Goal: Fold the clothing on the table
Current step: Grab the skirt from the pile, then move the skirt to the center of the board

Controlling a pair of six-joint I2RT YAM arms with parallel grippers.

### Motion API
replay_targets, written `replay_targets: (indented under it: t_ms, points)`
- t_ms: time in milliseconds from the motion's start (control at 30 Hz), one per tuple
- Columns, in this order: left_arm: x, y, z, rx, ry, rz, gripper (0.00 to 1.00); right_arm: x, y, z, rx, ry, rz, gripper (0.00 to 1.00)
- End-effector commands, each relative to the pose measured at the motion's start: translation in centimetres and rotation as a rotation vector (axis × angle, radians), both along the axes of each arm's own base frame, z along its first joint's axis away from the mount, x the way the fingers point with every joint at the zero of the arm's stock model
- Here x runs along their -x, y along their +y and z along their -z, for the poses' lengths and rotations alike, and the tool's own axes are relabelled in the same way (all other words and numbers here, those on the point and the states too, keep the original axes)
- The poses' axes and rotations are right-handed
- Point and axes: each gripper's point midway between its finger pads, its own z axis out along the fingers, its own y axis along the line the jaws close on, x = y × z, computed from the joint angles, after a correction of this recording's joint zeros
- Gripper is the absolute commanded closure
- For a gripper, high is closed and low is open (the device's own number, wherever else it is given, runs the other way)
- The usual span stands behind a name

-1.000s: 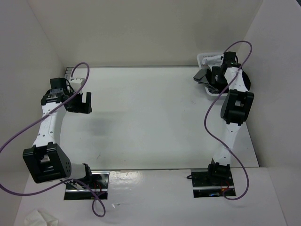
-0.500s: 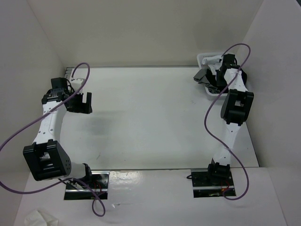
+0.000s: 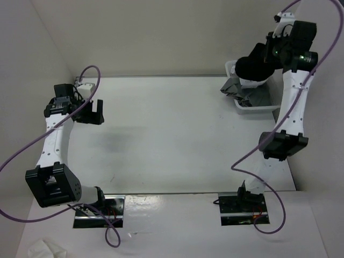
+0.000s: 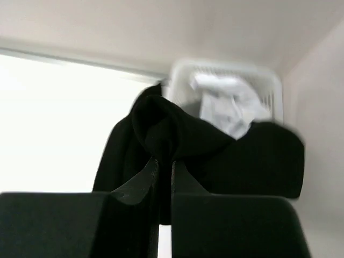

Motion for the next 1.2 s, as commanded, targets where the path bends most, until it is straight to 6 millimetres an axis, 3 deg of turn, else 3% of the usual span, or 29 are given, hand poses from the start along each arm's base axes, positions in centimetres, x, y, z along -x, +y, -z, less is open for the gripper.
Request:
replay_targets:
  t_ms: [0, 67, 133, 167, 233, 267, 300, 367, 400, 433, 500, 533, 567, 600, 633, 667, 700, 733, 800, 833, 867, 900, 933, 1167]
  points:
    - [0.0, -0.8, -2.9, -0.001, -0.094, 0.044, 0.00, 3.8, 4.6, -3.1, -0.061, -0.041, -0.207, 1.00]
    - [0.1, -1.0, -4.0, -0.011, -0.136, 0.057, 0.00, 4.5, 5.4, -3.0, -0.069, -0.032, -0.254, 1.00]
    - [0.6, -1.3, -4.6, -0.010, -0.158, 0.063, 0.00, 5.6, 7.8, -2.8, -0.056, -0.019, -0.334, 1.00]
    - [0.9, -1.3, -4.6, -0.010, -0.158, 0.063, 0.00, 6.0, 11.1, -2.4, -0.044, -0.002, -0.419, 1.00]
    - [1.4, -1.6, -5.1, -0.009, -0.179, 0.070, 0.00, 8.0, 15.6, -0.3, -0.004, 0.073, -0.548, 1.00]
    - [1.8, -1.7, -4.7, -0.008, -0.173, 0.070, 0.00, 10.4, 20.9, -0.2, 0.031, 0.074, -0.675, 1.00]
    - [2.2, -1.8, -5.0, -0.011, -0.186, 0.070, 0.00, 11.5, 23.7, 1.7, 0.060, 0.110, -0.753, 1.00]
    - [2.7, -1.9, -5.0, -0.013, -0.192, 0.070, 0.00, 14.2, 28.8, 2.8, 0.109, 0.115, -0.871, 1.00]
    - [3.1, -1.7, -4.7, -0.013, -0.188, 0.061, 0.00, 17.0, 33.2, 3.3, 0.142, 0.113, -0.980, 1.00]
    - [3.5, -1.9, -5.1, -0.018, -0.205, 0.061, 0.00, 17.2, 34.9, 4.8, 0.175, 0.146, -0.997, 1.00]
    - [4.4, -1.7, -5.6, -0.009, -0.228, 0.053, 0.00, 19.8, 38.2, 5.8, 0.147, 0.189, -1.126, 1.00]
    - [4.6, -1.8, -5.5, -0.009, -0.229, 0.053, 0.00, 19.5, 39.1, 6.2, 0.129, 0.204, -1.151, 0.98]
    - [5.0, -1.9, -5.7, -0.010, -0.232, 0.053, 0.00, 19.7, 40.0, 6.0, 0.114, 0.199, -1.180, 0.83]
    - [5.4, -1.7, -5.7, -0.014, -0.239, 0.044, 0.00, 19.7, 40.3, 5.9, 0.098, 0.207, -1.184, 0.59]
    - [5.6, -1.8, -5.8, -0.014, -0.239, 0.044, 0.00, 19.2, 40.7, 5.4, 0.095, 0.181, -1.184, 0.41]
    - [5.9, -1.5, -5.7, -0.015, -0.239, 0.030, 0.00, 18.1, 40.6, 6.3, 0.119, 0.196, -1.139, 0.21]
    - [6.3, -1.6, -5.5, -0.013, -0.233, 0.030, 0.00, 17.4, 40.4, 6.3, 0.130, 0.192, -1.094, 0.17]
    - [6.3, -1.6, -5.5, -0.013, -0.233, 0.030, 0.00, 16.4, 40.2, 7.8, 0.154, 0.219, -1.045, 0.17]
    - [6.8, -1.5, -5.2, -0.016, -0.236, 0.019, 0.00, 13.0, 38.9, 9.2, 0.221, 0.198, -0.858, 0.16]
    - [7.0, -1.5, -5.0, -0.013, -0.227, 0.019, 0.00, 12.1, 38.1, 11.9, 0.265, 0.245, -0.792, 0.14]
    - [7.2, -1.6, -4.7, -0.011, -0.223, 0.019, 0.00, 10.2, 36.7, 12.1, 0.320, 0.207, -0.673, 0.12]
    - [7.4, -1.4, -4.9, -0.015, -0.232, 0.010, 0.00, 10.1, 35.9, 14.3, 0.358, 0.250, -0.645, 0.12]
    - [7.5, -1.4, -4.5, -0.012, -0.222, 0.010, 0.00, 10.1, 35.6, 15.1, 0.374, 0.264, -0.632, 0.12]
    - [7.4, -2.2, -3.7, 0.026, -0.202, 0.038, 0.00, 13.6, 35.4, 16.6, 0.368, 0.320, -0.754, 0.11]
